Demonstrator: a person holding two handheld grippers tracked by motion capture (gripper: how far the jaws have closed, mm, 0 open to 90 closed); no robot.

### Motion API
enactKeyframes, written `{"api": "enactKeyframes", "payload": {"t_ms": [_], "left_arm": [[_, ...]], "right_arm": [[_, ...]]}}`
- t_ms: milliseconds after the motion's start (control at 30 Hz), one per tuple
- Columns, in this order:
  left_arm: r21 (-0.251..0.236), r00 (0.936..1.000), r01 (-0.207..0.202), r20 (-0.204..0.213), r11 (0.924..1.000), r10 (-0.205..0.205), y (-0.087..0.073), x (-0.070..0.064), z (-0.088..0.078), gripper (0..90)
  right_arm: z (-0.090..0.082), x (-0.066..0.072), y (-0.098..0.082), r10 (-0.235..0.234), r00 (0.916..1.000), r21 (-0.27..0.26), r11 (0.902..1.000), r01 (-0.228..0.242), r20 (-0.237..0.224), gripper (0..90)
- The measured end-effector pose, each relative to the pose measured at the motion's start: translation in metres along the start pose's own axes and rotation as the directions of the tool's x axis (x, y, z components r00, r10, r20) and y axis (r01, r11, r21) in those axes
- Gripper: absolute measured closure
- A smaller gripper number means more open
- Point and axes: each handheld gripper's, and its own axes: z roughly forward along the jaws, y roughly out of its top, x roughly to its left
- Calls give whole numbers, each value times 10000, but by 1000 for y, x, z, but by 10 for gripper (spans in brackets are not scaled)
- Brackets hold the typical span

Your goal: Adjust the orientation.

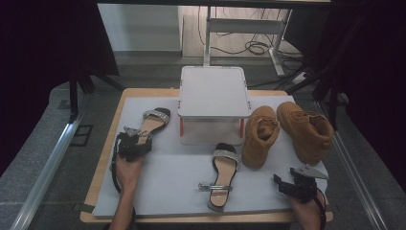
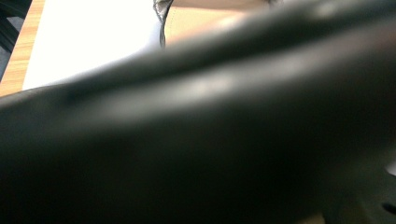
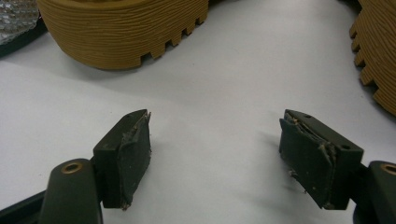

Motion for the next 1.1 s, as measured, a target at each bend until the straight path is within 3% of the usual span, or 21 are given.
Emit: {"api": "enactKeyframes", "payload": {"t_ms": [633,733,1100], "left_arm": [[5,9982,-195,565,9998,194,-17,0,-31,383],[29,9963,-97,856,9999,94,-21,3,-34,382],[-10,9954,-133,947,9999,133,-29,2,-48,382]], "right_arm": [[0,0,0,4,10000,-2,10000,-4,6,251],[0,0,0,5,10000,-3,10000,-5,8,251],[0,0,0,5,10000,-2,10000,-5,11,251]]}}
